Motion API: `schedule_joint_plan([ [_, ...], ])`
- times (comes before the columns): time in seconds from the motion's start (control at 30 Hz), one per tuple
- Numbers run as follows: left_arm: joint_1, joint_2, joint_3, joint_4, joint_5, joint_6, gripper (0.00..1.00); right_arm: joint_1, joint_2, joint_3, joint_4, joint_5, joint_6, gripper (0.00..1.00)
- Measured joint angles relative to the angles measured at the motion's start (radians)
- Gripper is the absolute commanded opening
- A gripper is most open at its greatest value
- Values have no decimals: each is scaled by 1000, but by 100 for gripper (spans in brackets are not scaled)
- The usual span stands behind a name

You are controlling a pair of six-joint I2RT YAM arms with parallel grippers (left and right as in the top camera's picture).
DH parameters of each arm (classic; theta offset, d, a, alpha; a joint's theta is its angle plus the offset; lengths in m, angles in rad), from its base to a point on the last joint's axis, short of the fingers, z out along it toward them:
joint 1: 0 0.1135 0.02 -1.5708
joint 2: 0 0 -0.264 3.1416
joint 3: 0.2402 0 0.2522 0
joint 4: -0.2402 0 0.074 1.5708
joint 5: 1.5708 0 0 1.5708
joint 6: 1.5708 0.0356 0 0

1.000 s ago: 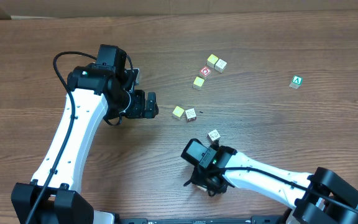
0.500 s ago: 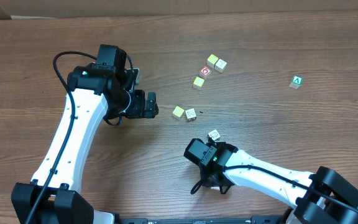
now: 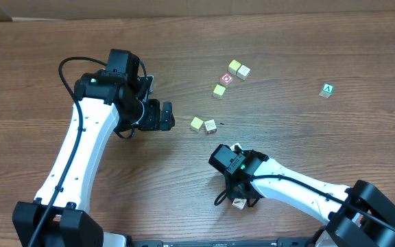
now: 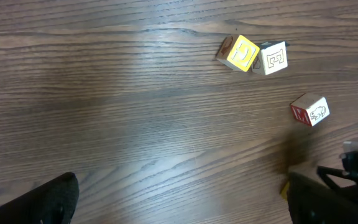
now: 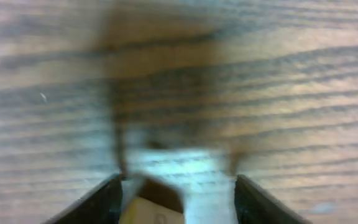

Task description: Flip 4 blocks

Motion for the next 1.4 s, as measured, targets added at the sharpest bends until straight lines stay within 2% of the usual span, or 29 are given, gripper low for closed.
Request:
schedule_joint_plan([
  [0.17,0,0,0,0,0,0,100,0,3,91,-142,-13,57,70],
  [0.3,0,0,0,0,0,0,100,-1,3,201,-231,-64,179,71],
  [0.4,0,0,0,-3,0,0,100,3,3,206,-237,-130,310,80],
  [0.53,0,0,0,-11,0,0,100,19,3,145,-193,-194,472,80],
  [0.83,0,0,1,-15,0,0,100,25,3,35,-53,-271,643,58],
  [1.0,0,0,0,-22,0,0,100,24,3,22,-50,-241,657,59],
  [1.13,0,0,0,-28,0,0,100,24,3,21,-50,-195,603,58],
  [1.27,0,0,0,-30,0,0,100,24,3,21,-45,-146,511,46],
  [1.4,0,0,1,-30,0,0,100,24,3,21,-16,-117,394,39],
])
